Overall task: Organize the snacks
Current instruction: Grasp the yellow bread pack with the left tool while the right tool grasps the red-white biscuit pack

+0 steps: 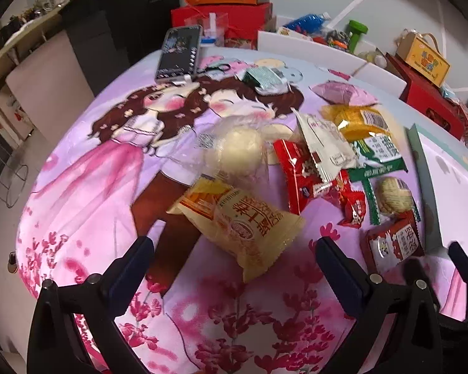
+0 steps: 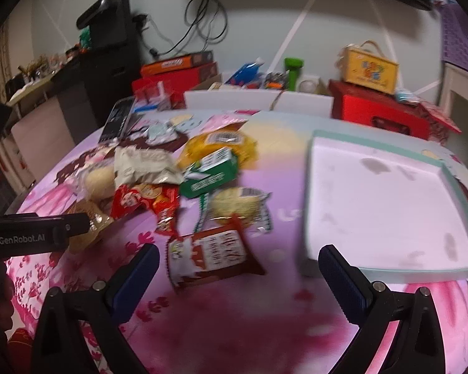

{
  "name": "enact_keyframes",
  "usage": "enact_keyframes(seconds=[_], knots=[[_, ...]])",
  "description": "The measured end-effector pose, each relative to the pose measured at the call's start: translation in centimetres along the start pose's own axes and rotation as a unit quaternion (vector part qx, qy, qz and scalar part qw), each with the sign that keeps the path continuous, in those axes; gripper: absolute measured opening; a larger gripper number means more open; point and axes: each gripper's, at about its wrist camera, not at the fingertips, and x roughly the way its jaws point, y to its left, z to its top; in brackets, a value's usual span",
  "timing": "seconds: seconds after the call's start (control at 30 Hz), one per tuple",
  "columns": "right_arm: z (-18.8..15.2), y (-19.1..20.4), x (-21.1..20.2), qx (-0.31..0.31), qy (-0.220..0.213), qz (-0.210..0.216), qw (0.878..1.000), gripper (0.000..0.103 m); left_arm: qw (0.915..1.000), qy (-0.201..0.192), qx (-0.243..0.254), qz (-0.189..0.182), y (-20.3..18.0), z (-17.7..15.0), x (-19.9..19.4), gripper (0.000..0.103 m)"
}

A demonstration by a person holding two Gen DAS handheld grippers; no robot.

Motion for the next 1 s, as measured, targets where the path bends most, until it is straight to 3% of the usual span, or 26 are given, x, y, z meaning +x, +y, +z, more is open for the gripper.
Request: enact_keyframes(seconds=[0.47, 0.83, 1.0], knots=[[-0.1, 1.3, 4.2, -0.016, 0.054, 0.007, 0.998, 0.100, 0.9991, 0.038, 0.018, 0.008, -0.1, 0.8, 3.5, 0.103], [-0.3, 1.3, 4.8, -0.010, 0.074, 0.018, 0.997, 0.087, 0.9989, 0.028, 0.037, 0.010, -0.7, 1.4, 4.4, 0.103], [-0.3, 1.2, 4.6, -0.004, 0.074, 0.021, 0.997, 0.077, 0.9989, 0.020, 0.040, 0.011, -0.7, 1.5, 4.0, 0.086]])
